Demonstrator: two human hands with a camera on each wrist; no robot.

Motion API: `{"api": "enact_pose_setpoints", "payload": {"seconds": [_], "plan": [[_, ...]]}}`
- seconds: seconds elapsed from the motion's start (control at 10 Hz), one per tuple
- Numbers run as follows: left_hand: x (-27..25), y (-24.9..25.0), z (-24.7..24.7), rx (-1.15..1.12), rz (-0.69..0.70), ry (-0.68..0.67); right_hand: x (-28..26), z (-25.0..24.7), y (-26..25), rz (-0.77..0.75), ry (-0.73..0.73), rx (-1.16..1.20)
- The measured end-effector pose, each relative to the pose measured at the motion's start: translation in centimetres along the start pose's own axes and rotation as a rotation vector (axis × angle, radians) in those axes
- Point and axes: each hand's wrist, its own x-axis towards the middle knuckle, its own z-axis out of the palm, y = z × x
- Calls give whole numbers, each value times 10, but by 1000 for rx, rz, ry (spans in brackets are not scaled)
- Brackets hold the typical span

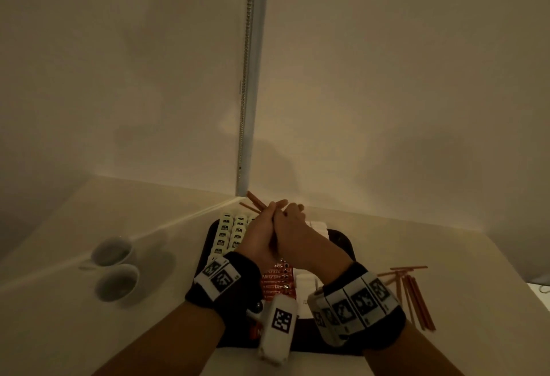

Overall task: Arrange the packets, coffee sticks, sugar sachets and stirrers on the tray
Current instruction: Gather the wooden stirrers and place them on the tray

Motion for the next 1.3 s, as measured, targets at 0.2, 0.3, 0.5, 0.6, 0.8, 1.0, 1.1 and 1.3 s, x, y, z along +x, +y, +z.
{"api": "enact_pose_setpoints", "payload": {"seconds": [0.2,0.3,0.5,0.6,0.8,1.0,1.1,1.3], "plan": [[7,7,-4,-26,8,3,7,4,-4,-3,117,216],[12,6,-8,-61,10,32,10,7,-7,-37,150,146],[20,5,-17,-257,124,156,14,-15,14,-51,160,460],[21,15,-21,-140,163,159,18,-33,26,-14,232,792],[0,9,-6,409,-108,-177,22,-39,16,-24,212,962],[-5,9,-6,514,-188,-301,32,-29,22,-120,153,724],[-6,7,-8,487,-234,-319,35,-34,29,-183,119,667],[-6,7,-4,401,-228,-230,26,-33,38,-209,-5,460]]}}
